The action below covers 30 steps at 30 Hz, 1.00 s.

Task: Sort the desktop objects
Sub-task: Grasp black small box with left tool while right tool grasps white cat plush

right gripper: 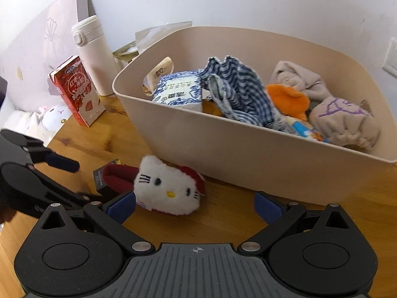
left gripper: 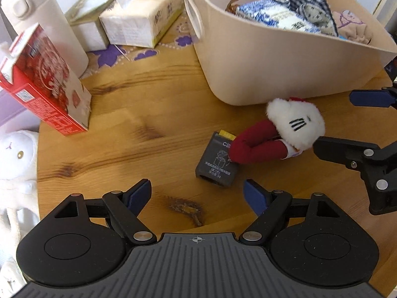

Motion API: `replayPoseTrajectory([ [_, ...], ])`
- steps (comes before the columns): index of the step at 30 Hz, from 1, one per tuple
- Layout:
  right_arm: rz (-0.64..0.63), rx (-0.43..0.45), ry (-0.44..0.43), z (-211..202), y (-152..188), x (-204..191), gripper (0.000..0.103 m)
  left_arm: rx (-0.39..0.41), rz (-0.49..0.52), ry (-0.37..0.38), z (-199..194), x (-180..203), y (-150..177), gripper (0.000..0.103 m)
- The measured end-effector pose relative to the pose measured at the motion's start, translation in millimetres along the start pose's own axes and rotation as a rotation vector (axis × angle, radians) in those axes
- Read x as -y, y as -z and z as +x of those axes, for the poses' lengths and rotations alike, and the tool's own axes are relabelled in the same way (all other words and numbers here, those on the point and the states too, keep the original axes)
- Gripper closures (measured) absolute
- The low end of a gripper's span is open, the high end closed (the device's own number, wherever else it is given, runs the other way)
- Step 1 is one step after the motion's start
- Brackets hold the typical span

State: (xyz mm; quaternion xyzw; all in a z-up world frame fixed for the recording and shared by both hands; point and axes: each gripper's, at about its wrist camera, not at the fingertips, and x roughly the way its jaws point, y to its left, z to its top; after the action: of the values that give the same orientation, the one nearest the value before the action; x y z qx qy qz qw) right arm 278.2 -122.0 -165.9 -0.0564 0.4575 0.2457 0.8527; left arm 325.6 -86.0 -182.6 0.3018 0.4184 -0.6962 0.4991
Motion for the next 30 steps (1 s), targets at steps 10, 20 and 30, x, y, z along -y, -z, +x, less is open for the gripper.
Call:
replayPoseTrajectory([
  [10,0.067,-0.014,0.008,20,-6,-6,0.000,0.005,-0.034,0.000,15,-1,-6,0.020],
  [20,0.110,-0.026,-0.038,28,1,3,0.018,0.041,-0.015,0.011,17,-1,-9,0.021],
  [30,0.067,-0.014,-0.073,21,5,-4,0.044,0.088,-0.013,0.015,13,4,-11,0.056],
])
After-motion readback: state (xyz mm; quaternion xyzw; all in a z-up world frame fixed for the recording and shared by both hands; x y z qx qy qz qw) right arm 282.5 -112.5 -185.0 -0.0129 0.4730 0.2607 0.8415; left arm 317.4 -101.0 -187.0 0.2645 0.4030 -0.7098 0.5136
